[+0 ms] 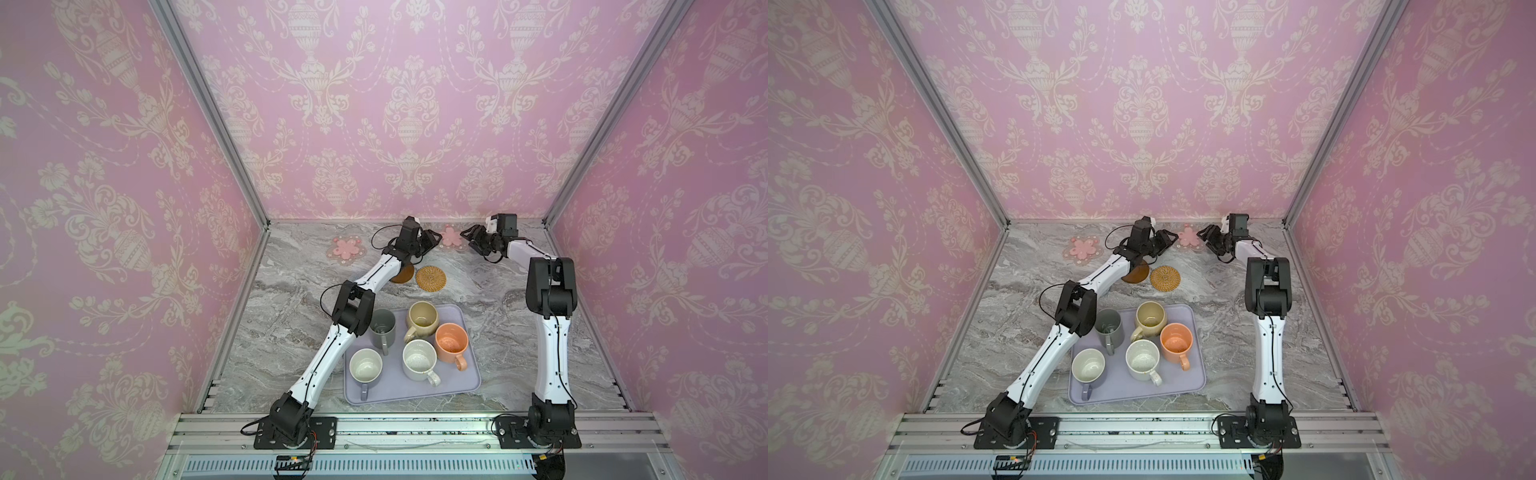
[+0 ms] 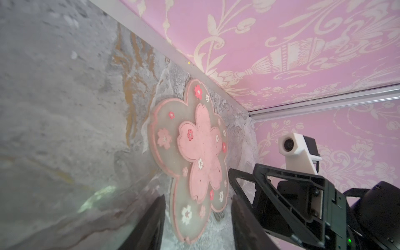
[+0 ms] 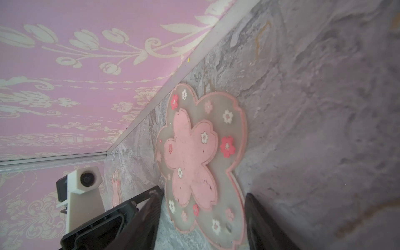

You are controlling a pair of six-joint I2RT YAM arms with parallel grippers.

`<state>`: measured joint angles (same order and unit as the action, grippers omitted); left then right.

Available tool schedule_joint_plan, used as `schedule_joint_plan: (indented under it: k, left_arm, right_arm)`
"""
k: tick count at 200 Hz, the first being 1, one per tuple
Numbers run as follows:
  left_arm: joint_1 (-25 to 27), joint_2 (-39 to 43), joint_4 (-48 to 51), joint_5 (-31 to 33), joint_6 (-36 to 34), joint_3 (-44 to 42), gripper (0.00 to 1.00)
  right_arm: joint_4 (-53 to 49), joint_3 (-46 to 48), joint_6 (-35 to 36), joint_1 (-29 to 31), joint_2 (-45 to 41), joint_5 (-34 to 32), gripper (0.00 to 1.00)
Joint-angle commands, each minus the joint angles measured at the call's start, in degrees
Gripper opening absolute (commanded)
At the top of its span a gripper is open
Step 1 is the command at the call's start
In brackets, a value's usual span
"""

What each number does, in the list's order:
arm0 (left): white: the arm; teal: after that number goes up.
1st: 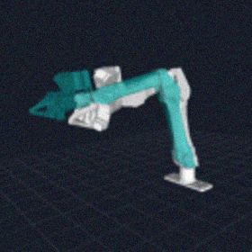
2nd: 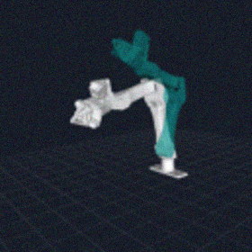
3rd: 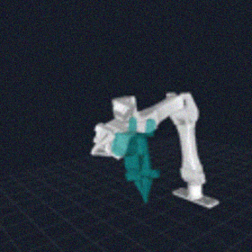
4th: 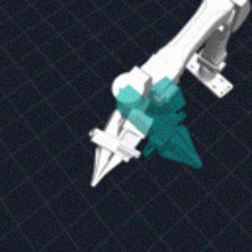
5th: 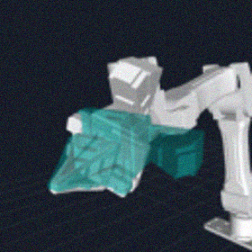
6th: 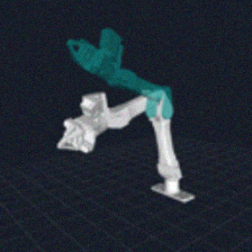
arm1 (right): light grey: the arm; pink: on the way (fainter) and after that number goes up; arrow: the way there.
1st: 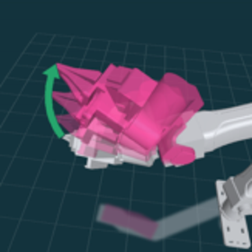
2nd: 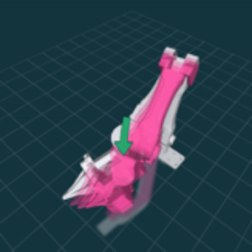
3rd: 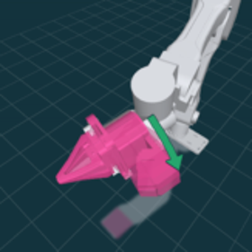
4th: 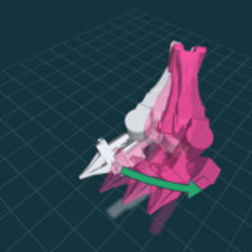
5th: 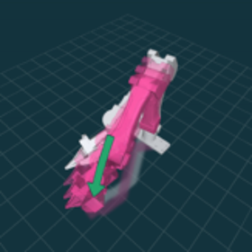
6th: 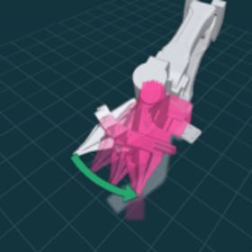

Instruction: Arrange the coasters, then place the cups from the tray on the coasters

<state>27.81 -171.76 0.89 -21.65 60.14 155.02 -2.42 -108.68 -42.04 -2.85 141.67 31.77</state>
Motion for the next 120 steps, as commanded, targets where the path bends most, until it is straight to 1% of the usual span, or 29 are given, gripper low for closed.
schedule_joint_plan:
  k: [1,60,120]
  left_arm:
    - [0.4,-4.3,-0.8,1.2,2.5,1.3,0.53]
    - [0.7,-4.4,-1.5,-2.8,4.0,1.3,0.52]
    - [0.9,-3.7,-0.1,-5.1,3.5,1.3,0.51]
  right_arm:
    - [-1.9,0.5,0.6,0.5,1.5,1.4,0.64]
    - [3.0,6.7,-1.7,1.3,-1.1,3.8,0.64]
    - [3.7,10.1,-2.0,2.1,-3.0,4.1,0.63]
